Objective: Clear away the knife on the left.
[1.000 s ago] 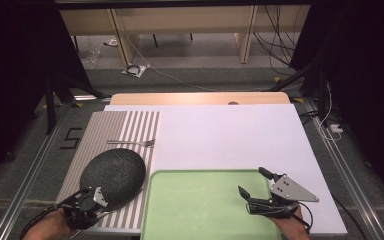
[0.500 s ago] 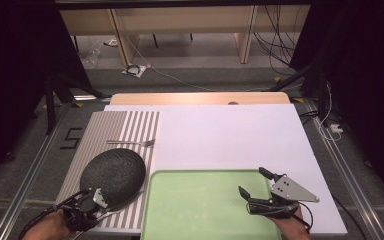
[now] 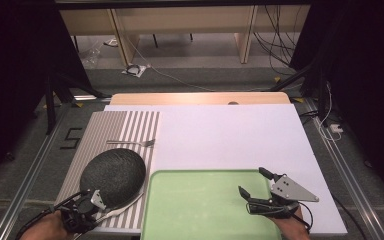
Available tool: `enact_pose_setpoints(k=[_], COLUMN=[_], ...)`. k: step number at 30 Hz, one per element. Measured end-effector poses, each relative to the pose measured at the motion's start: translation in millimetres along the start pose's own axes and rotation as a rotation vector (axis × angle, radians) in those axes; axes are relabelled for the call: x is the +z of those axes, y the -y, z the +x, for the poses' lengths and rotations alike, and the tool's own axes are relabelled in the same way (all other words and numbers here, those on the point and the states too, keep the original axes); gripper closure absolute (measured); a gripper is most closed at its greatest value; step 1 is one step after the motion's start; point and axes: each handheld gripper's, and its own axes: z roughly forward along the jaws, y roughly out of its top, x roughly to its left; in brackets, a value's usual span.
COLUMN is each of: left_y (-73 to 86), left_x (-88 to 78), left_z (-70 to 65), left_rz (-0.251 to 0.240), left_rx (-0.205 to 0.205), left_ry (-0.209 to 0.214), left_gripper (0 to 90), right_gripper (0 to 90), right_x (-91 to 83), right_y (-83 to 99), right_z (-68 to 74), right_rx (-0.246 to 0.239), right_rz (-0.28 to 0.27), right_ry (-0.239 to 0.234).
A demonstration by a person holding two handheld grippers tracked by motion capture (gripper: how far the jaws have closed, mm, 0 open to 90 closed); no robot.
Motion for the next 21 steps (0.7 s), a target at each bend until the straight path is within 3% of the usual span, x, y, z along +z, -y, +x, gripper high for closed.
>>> enact_pose_setpoints(k=[10,18,21], left_y=[-1.9,-14.3,-23.5], left_x=[-9.4,-17.3,-19.3], left_z=[-7.6,-16.6,-21.0], left_rz=[-0.022,-0.095,-0.136], left_rx=[0.017,0.032,0.014], left_ry=[-0.005,-0.015,-0.026], left_gripper=[79.3,79.3,79.3], right_gripper=[15.5,15.5,15.5], right_x=[-1.2,-1.2,-1.4], right_y=[-0.2,-0.2,-0.2], right_z=[-1.1,-1.2,-1.2], right_rx=[-0.001,-0.003,-0.002], right_rz=[0.002,-0.003,-0.003], right_ry=[0.006,0.007,0.006])
